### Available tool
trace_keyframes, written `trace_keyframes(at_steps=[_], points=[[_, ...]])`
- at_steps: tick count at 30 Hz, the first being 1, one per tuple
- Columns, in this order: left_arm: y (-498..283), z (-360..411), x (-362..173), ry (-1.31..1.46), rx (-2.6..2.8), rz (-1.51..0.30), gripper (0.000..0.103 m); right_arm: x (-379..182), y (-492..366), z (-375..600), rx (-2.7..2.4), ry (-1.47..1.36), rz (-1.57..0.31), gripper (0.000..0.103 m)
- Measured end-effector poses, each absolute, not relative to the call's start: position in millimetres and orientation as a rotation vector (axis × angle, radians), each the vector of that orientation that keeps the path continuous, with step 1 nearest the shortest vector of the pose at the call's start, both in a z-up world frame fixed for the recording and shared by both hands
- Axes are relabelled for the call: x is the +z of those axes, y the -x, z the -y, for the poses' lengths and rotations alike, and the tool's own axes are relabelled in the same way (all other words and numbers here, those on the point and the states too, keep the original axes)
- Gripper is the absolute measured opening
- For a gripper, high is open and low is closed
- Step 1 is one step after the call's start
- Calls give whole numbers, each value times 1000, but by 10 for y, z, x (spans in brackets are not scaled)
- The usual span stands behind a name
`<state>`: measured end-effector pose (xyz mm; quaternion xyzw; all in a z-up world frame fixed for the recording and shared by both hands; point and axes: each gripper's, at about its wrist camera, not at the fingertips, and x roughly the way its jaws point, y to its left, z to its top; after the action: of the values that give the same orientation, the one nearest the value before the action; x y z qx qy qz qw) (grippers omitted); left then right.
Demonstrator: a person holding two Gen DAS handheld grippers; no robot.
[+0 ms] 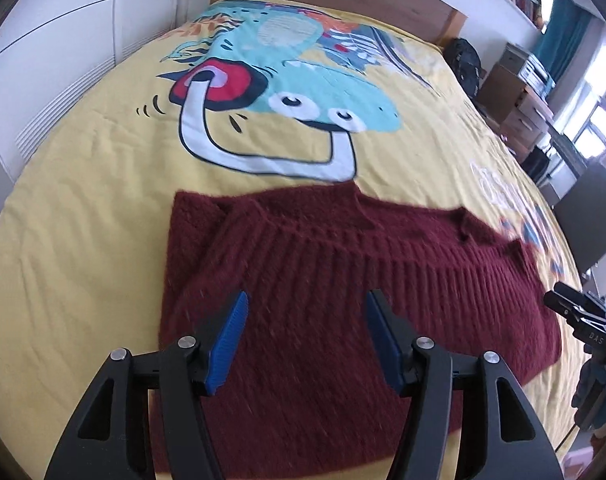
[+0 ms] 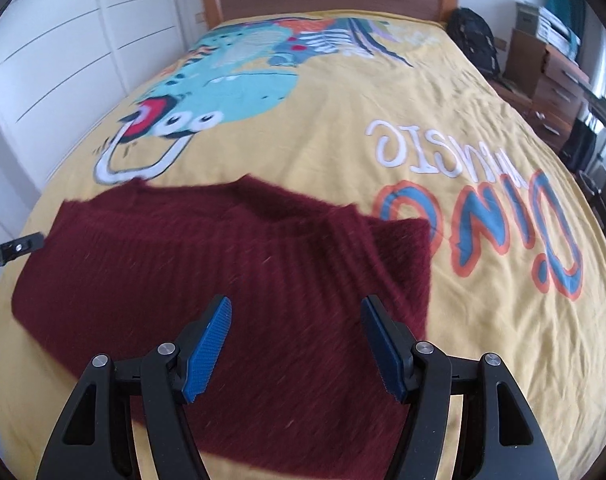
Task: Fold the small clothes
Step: 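Open both grippers to release the hem and pull them back, then close the left gripper on the side edge of the folded sweater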
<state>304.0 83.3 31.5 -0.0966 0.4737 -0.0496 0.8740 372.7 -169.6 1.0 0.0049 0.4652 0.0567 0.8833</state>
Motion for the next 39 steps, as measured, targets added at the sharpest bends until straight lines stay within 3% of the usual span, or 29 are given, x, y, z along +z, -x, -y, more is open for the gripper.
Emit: trace_keyframes(at_steps=[12,30,33,39], points=[[-2726,-806,-107,181,-28,-1037,55,-449,-3407,1661,91,16,-1037,69],[-2349,-1127,157,252,39,-1000,56,-173,-3153,1735,83,16,-999,69],[-2321,-1214,161,265,69,-996,62,-214,-3158,1673,92,18,-1008,69],[-2270,-1392,80,300,105,-1012,62,-449,-3143,1665,84,12,-1061,69]])
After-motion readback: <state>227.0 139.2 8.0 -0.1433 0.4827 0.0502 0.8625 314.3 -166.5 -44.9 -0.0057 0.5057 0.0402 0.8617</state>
